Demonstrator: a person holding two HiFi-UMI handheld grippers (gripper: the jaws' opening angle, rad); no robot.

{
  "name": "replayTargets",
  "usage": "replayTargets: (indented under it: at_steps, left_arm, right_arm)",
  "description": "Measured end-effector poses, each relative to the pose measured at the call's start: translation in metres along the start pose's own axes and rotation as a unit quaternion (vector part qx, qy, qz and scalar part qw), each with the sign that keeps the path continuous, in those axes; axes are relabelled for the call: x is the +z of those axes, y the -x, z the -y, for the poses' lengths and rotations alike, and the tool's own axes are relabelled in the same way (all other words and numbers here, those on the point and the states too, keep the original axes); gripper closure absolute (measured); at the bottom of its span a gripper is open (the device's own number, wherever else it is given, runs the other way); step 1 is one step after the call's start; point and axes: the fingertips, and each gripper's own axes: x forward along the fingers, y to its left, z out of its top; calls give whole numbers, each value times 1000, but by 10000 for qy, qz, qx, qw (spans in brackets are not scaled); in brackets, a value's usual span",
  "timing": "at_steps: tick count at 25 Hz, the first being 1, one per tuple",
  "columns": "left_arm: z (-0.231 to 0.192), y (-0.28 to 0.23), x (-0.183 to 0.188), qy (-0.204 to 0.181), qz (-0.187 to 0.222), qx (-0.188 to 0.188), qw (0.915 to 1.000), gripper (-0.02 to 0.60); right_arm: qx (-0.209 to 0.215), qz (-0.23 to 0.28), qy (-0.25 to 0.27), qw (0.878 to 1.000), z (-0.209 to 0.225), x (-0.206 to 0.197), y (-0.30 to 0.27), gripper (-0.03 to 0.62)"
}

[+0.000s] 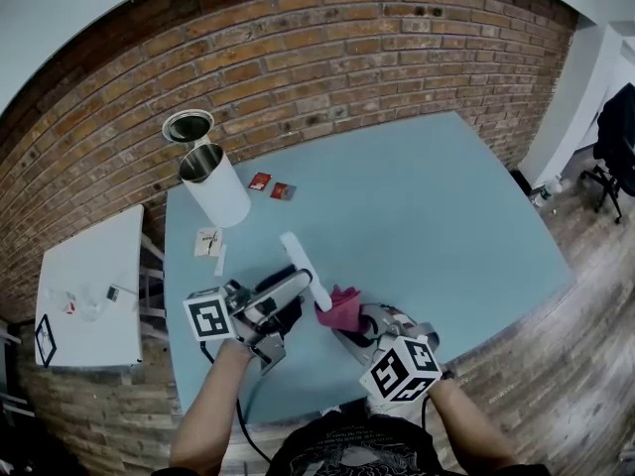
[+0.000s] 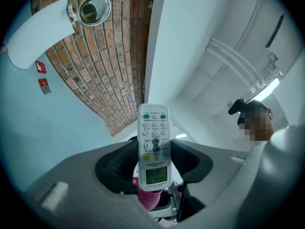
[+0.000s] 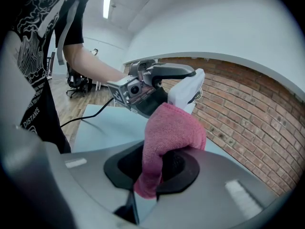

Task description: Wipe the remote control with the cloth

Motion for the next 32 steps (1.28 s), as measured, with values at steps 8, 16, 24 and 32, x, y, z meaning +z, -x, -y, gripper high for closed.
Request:
replayTargets:
  at_steps: [8, 16, 24, 32]
  left_arm:
    - [-21, 8, -6, 94, -32, 389, 9992, 371]
    - [-47, 20, -13, 48, -277, 968, 9949, 371]
    - [-74, 33, -47, -423, -1397, 1566, 9768, 371]
    - [-100, 54, -131, -1281, -4134, 1937, 8804, 371]
  right_arm:
    - [-8, -11, 6, 10000, -1, -2, 3, 530]
    - [29, -8, -94, 10000, -5, -2, 2, 530]
    - [-39, 349, -1234, 9917, -1, -5, 6, 530]
    - [-526, 614, -2325, 9692, 19, -13, 14, 530]
